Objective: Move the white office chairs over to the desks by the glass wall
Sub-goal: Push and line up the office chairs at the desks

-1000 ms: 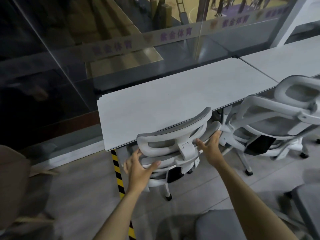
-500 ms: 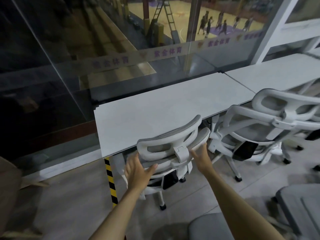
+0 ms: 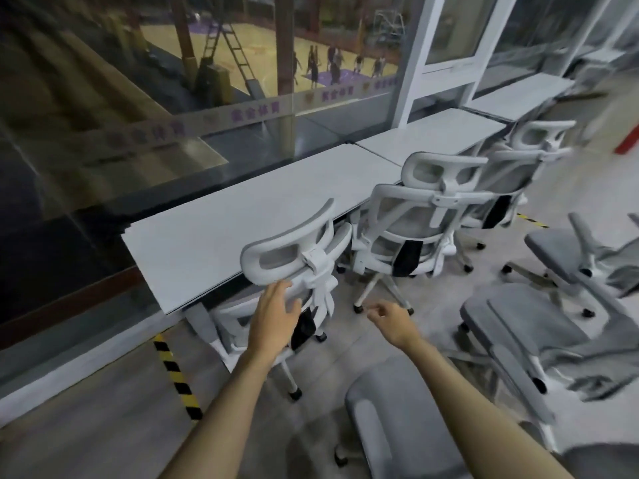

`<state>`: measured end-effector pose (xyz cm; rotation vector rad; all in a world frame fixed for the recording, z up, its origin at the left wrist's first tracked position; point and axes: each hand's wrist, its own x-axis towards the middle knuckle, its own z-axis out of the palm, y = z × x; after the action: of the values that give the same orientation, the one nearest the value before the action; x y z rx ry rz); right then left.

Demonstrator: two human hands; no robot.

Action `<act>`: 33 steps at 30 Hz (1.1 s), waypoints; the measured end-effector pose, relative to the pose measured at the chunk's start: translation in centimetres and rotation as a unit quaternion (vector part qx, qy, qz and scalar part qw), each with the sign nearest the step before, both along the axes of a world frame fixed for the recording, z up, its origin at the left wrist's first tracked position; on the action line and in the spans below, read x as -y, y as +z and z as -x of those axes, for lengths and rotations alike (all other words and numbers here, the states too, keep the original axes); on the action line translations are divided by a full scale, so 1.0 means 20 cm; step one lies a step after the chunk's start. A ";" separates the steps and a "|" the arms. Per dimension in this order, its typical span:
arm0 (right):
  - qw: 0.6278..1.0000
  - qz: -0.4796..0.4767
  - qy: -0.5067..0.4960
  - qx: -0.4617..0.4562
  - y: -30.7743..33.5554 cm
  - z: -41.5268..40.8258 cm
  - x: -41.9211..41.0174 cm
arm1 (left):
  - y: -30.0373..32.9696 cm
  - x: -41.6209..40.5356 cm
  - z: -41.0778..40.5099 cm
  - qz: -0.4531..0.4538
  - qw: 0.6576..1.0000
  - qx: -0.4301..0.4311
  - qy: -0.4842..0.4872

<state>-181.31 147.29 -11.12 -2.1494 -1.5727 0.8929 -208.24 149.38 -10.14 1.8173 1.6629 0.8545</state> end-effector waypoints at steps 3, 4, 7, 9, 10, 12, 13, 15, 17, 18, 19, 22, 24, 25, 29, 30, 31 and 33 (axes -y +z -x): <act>0.999 0.017 -0.001 0.029 0.05 -0.07 0.24 | 0.03 0.11 -0.14 -0.004 0.999 0.003 -0.049; 0.999 0.026 0.002 0.038 0.08 -0.10 0.32 | 0.04 0.16 -0.19 -0.005 0.998 0.010 -0.062; 0.996 0.050 -0.001 0.070 0.16 -0.24 0.50 | 0.07 0.31 -0.34 0.014 0.994 0.023 -0.103; 0.992 0.069 0.025 0.100 0.24 -0.34 0.60 | 0.08 0.42 -0.44 0.009 0.992 0.014 -0.122; 0.989 0.091 0.043 0.113 0.28 -0.41 0.65 | 0.09 0.48 -0.49 0.007 0.991 0.003 -0.130; 0.981 0.126 0.056 0.136 0.37 -0.57 0.74 | 0.09 0.62 -0.61 0.006 0.987 -0.025 -0.158; 0.978 0.133 0.051 0.150 0.42 -0.67 0.79 | 0.09 0.69 -0.68 0.003 0.984 -0.036 -0.175; 0.974 0.133 0.039 0.179 0.50 -0.86 0.92 | 0.08 0.85 -0.84 0.011 0.979 -0.040 -0.199; 0.969 0.135 0.035 0.205 0.54 -1.04 1.05 | 0.06 1.00 -0.99 0.020 0.975 -0.043 -0.216; 0.965 0.143 0.043 0.216 0.56 -1.12 1.12 | 0.06 1.08 -1.07 0.028 0.973 -0.051 -0.222; 0.960 0.155 0.053 0.226 0.57 -1.20 1.18 | 0.05 1.15 -1.15 0.036 0.972 -0.054 -0.227; 0.944 0.202 0.092 0.242 0.58 -1.41 1.37 | 0.05 1.38 -1.37 0.074 0.974 -0.060 -0.206; 0.942 0.205 0.108 0.243 0.58 -1.56 1.47 | 0.01 1.52 -1.50 0.104 0.979 -0.072 -0.158; 0.950 0.179 0.106 0.235 0.57 -1.65 1.51 | -0.01 1.60 -1.56 0.122 0.982 -0.059 -0.130; 0.983 -0.004 0.038 0.181 0.50 -2.00 1.70 | -0.03 1.91 -1.74 0.226 0.964 0.137 -0.040; 0.988 -0.054 0.008 0.144 0.46 -2.06 1.77 | -0.02 1.98 -1.77 0.243 0.956 0.164 -0.008; 0.989 -0.105 -0.032 0.097 0.44 -2.08 1.85 | -0.03 2.06 -1.79 0.255 0.949 0.180 0.029; 0.971 -0.189 -0.141 -0.047 0.35 -2.11 2.04 | -0.06 2.21 -1.81 0.274 0.943 0.175 0.075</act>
<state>-139.11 106.56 -4.20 -1.9567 -1.2328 0.5439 -172.03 105.16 -11.42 1.1051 1.6104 0.6398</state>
